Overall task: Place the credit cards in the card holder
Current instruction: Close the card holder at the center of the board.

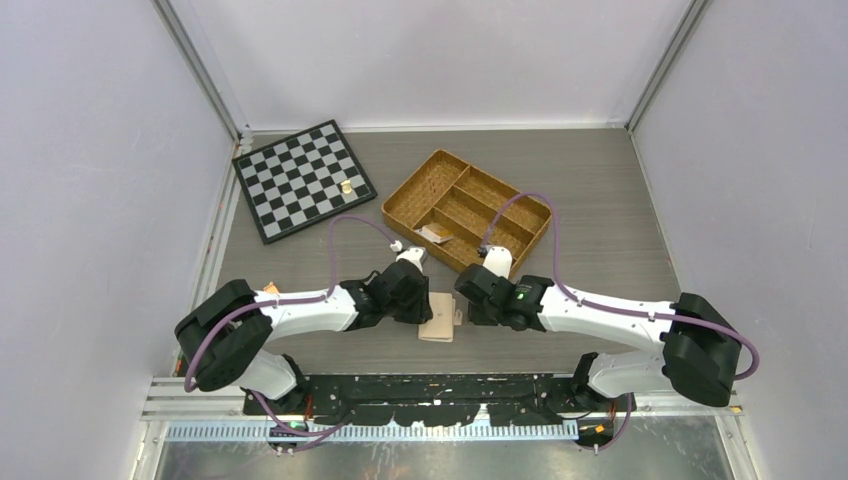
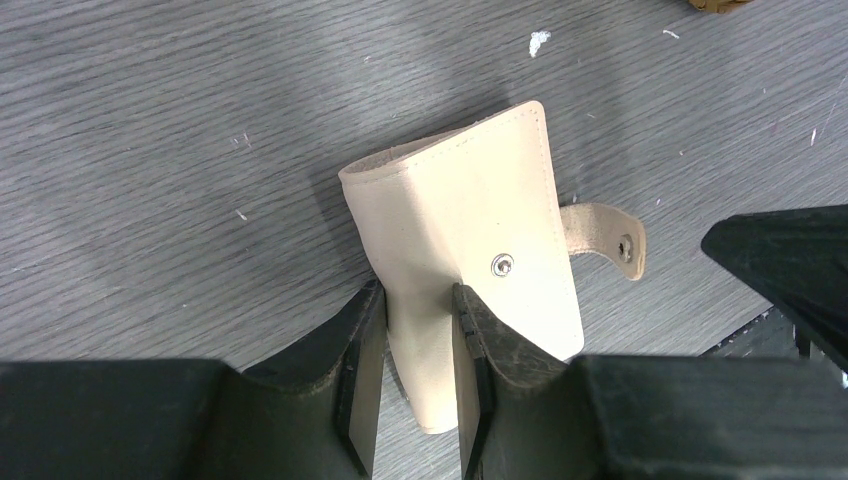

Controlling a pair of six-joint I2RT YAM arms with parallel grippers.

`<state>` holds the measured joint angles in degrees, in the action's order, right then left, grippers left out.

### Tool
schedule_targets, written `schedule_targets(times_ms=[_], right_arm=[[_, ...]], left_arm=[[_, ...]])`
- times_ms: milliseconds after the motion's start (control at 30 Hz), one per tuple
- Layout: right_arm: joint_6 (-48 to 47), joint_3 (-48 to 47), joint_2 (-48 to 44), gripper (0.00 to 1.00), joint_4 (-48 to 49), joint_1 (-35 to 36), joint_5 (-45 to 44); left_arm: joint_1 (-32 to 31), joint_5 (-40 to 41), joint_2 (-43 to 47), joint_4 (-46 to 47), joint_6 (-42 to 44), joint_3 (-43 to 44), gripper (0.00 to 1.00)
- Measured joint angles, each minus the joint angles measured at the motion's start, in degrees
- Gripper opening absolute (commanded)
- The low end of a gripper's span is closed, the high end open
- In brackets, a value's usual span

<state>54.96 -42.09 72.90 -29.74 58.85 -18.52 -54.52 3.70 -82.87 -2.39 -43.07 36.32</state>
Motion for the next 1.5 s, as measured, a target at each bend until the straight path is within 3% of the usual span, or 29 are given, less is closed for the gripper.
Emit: schedule_targets(times_ms=[100,200,333,467,933,1200,1500], right_arm=[[1.2,0.0,0.2,0.01,-2.2,-0.2,-1.2],[2.3,0.0,0.9,0.22,-3.1,-0.4,-1.5],[2.6,0.0,1.1,0.41,-3.0,-0.5,-1.3],[3.3,-1.0,1.8,0.50,-3.1,-0.4,-1.1],[3.7,-9.2,12.0,0.51,-2.2,1.2,-1.3],[3.7,-9.4,14.1,0.33,-2.9,1.2,-1.7],[4.2,-9.4,13.5,0.33,-4.3,1.2,-2.5]], left_arm=[[0.0,0.0,0.0,0.0,0.0,0.0,0.29],[0.0,0.0,0.0,0.0,0.0,0.0,0.29],[0.0,0.0,0.0,0.0,0.0,0.0,0.29],[0.0,0.0,0.0,0.0,0.0,0.0,0.29],[0.0,0.0,0.0,0.0,0.0,0.0,0.29],[0.0,-0.1,0.0,0.0,0.0,0.0,0.29],[0.0,-0.1,0.0,0.0,0.0,0.0,0.28]])
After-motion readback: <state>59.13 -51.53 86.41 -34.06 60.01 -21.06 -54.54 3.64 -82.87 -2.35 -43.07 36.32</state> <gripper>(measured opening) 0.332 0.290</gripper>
